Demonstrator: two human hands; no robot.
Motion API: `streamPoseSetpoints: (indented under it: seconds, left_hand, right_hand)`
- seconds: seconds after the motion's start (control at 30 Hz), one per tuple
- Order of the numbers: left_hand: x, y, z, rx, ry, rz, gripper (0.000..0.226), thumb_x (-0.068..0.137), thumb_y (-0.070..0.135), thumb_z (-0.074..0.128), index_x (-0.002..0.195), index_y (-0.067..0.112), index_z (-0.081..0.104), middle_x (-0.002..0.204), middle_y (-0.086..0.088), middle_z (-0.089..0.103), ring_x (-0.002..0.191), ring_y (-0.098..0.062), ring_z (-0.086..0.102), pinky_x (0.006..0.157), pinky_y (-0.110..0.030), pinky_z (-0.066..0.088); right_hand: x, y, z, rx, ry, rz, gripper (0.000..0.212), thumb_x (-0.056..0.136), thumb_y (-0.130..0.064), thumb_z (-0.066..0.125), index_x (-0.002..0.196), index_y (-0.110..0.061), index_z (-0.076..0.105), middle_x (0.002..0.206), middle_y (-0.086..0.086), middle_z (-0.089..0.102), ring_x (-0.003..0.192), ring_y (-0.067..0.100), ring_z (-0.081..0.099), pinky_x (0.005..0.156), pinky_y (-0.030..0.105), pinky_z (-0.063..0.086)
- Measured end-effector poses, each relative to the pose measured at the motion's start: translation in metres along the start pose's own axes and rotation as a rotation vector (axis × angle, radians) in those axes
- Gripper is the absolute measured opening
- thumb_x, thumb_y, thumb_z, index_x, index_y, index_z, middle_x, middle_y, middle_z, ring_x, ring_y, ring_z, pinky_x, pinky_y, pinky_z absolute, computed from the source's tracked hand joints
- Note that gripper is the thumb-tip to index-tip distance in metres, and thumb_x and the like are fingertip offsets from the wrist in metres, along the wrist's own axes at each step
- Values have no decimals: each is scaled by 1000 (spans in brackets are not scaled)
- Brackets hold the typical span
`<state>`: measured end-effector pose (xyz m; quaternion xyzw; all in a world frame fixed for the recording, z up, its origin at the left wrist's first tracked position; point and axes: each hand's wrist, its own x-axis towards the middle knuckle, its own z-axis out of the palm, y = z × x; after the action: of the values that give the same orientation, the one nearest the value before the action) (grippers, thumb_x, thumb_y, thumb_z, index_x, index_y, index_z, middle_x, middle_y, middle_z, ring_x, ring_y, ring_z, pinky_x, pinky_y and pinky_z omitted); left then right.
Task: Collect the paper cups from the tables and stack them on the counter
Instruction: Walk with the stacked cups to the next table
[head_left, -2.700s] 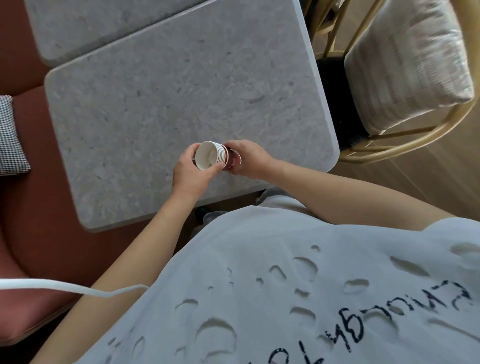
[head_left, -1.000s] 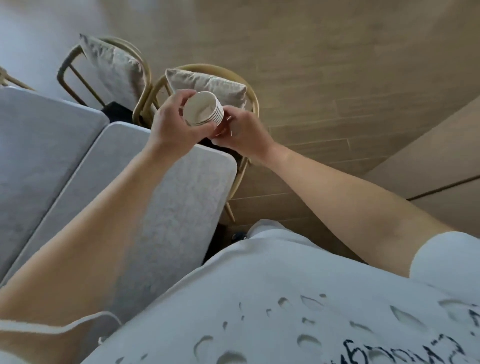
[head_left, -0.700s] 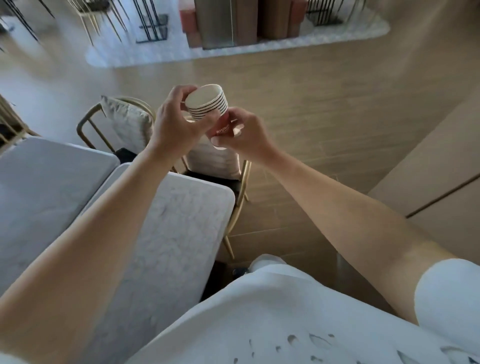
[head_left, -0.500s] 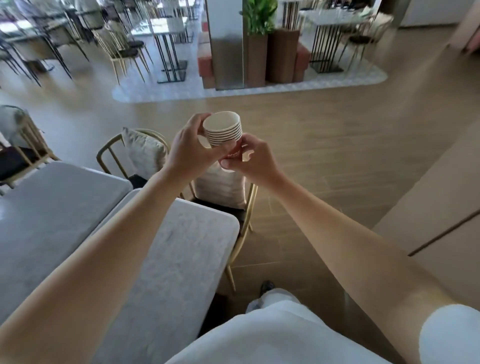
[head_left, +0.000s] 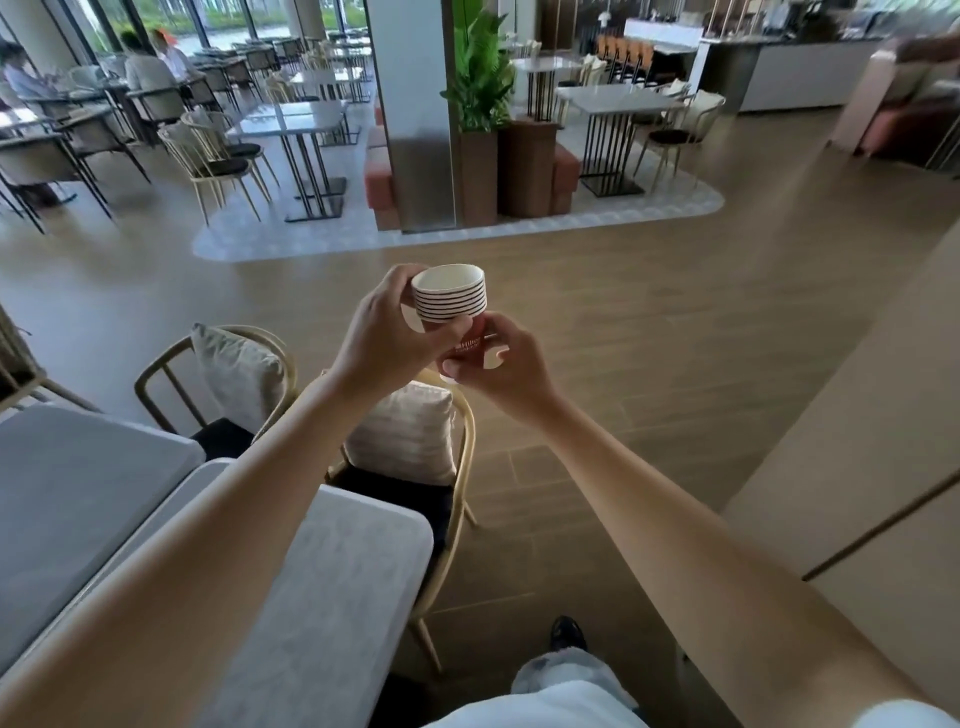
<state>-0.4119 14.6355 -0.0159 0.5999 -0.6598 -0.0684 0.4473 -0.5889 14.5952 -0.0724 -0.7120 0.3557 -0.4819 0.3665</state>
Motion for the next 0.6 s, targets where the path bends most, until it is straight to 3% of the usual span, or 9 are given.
streamPoseSetpoints:
  seconds: [0.17,0.43,0.6]
  left_hand:
    - [68,-1,62,-45,-6,-25,74,73,65,72,134,25,60,115,16,66,106,-3,62,83,-12,44]
    - [172,-3,180,-78,-64,-52,68,76,62,73,131,22,64,114,15,70,102,12,61,80,-2,41]
    - [217,0,236,-111,-78,-83,62,77,60,75,127,26,65,112,18,70,104,7,63,79,-1,41]
  right_hand:
    - [53,53,-48,-57,-10,63,51,72,-26,94,117,-23,71,103,-10,77,96,6,70,78,5,44]
    - [138,140,-132,-81,20,132,47,70,-29,94,111,-31,69,101,-15,76,97,3,68,79,4,42]
    - [180,179,-179,-104,8,150,48,69,-30,93,112,-30,70,102,-13,76,97,5,68,80,4,42]
